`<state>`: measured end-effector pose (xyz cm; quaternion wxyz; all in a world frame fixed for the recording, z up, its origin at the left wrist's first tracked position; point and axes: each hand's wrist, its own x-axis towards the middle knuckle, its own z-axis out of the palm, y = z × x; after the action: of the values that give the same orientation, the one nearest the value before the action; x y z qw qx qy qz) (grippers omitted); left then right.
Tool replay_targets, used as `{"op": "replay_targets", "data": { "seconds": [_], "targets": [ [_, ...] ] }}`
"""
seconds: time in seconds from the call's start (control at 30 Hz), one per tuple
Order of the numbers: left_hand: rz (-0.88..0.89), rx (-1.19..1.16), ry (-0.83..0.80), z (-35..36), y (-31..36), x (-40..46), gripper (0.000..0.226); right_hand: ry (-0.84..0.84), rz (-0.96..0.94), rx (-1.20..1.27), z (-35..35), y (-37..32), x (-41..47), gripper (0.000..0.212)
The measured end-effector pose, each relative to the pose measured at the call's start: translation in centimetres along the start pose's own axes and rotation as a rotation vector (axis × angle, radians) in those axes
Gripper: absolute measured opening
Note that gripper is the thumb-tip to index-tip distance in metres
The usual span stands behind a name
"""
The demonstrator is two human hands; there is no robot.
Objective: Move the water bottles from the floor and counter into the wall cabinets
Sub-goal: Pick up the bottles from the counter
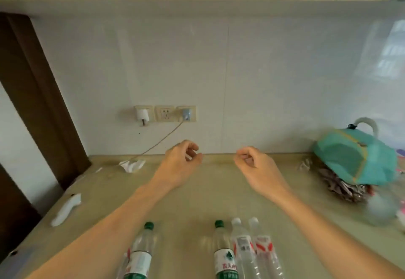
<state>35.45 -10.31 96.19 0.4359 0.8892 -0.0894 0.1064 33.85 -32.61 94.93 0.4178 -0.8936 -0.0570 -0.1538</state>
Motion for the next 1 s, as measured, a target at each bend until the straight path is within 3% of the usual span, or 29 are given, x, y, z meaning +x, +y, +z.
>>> {"op": "replay_targets", "data": {
  "seconds": [0.17,0.43,0.7,0.83,1.0],
  "targets": [
    [-0.176,0.002,-0.172,7.3,-5.1,-3.1,0.031,-0.145,0.198,-0.061,2.8,6.6,-2.9,0.027],
    [-0.48,0.06,-0.327,16.3,-10.9,-5.5,0.053,-0.358,0.345,-0.062,6.2,13.6,-4.8,0.035],
    [-0.681,-0.037,-0.321,21.2,-12.3,-6.5,0.073,-0.596,0.329,-0.061,8.0,16.8,-3.4,0.047],
    [-0.726,-0.063,-0.343,22.1,-12.3,-7.1,0.066,-0.667,0.341,-0.066,9.5,17.9,-2.9,0.05],
    [-0.764,-0.178,-0.246,21.9,-12.3,-7.8,0.063,-0.682,0.419,-0.077,11.8,18.9,-1.6,0.053]
  ]
}}
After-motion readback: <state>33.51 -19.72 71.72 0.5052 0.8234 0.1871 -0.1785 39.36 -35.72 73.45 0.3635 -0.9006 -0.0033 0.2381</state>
